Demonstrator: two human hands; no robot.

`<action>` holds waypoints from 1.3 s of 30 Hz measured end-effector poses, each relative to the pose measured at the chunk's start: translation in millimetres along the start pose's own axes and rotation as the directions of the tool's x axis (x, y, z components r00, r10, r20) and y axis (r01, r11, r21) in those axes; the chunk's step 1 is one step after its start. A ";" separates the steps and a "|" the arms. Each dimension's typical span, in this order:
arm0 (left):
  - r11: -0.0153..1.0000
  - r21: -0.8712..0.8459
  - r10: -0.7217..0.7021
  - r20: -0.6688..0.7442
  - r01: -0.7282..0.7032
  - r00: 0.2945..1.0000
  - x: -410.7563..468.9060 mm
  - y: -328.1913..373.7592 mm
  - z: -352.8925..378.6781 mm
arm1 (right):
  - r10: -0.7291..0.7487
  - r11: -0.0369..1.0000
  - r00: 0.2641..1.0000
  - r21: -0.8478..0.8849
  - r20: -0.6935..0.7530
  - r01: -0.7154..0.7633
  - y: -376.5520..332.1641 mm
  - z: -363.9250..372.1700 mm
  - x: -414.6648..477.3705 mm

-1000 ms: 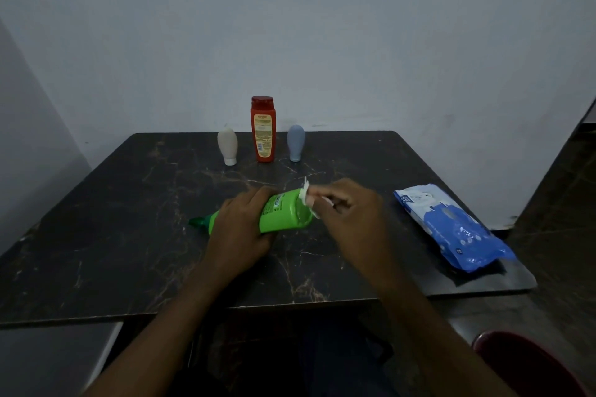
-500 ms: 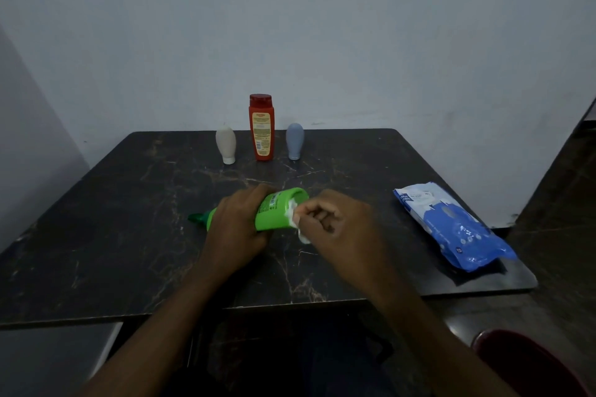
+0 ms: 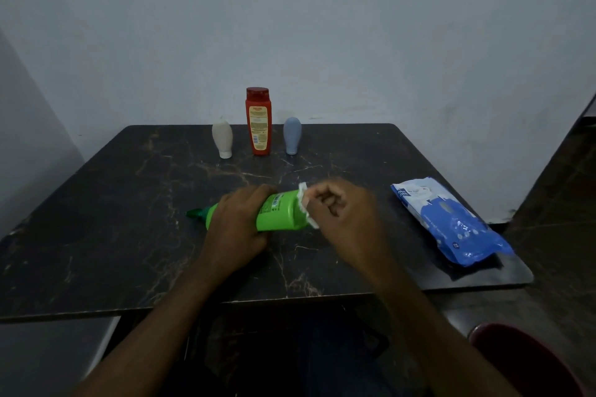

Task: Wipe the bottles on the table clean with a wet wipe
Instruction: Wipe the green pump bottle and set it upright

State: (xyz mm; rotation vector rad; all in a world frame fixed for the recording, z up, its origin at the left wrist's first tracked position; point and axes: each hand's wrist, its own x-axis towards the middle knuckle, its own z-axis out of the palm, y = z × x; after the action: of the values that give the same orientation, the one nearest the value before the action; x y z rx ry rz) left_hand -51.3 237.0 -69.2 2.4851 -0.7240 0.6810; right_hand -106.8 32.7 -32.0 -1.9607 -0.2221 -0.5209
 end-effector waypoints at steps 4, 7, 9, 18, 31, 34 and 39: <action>1.000 -0.011 -0.005 -0.007 0.005 1.000 -0.2 2.2 -0.3 | 0.036 0.999 0.999 -0.023 -0.029 -0.036 9.4 -0.9 -8.0; 1.000 0.002 0.004 0.002 -0.004 1.000 -0.3 2.9 2.7 | -0.024 0.999 0.997 0.029 0.068 0.022 0.0 0.0 -22.0; 1.000 -0.013 -0.002 0.001 0.002 1.000 1.0 2.3 3.7 | -0.046 0.998 0.996 0.054 0.072 0.042 -2.4 -1.1 -11.6; 0.999 0.032 0.019 0.027 -0.020 0.999 -0.4 2.8 4.2 | -0.024 0.995 0.994 0.097 0.103 0.014 -0.1 -1.6 -24.6; 1.000 -0.015 0.009 0.018 -0.009 1.000 -1.8 -1.6 4.5 | -0.427 0.884 0.886 -0.122 0.183 0.451 15.6 2.5 -17.4; 1.000 -0.017 0.019 0.035 -0.019 0.999 -1.0 -1.2 3.1 | -0.469 0.867 0.869 -0.106 0.156 0.487 21.7 0.2 -7.4; 1.000 0.021 0.021 0.056 -0.022 0.998 -0.3 1.5 1.8 | -0.310 0.950 0.950 -0.037 0.032 0.311 23.2 -3.0 13.5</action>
State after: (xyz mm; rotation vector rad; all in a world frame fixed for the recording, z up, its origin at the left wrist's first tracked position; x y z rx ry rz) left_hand -51.7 235.0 -70.3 2.5286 -0.7689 0.6327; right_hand -86.8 18.9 -43.7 -1.9841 -0.5473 -0.7084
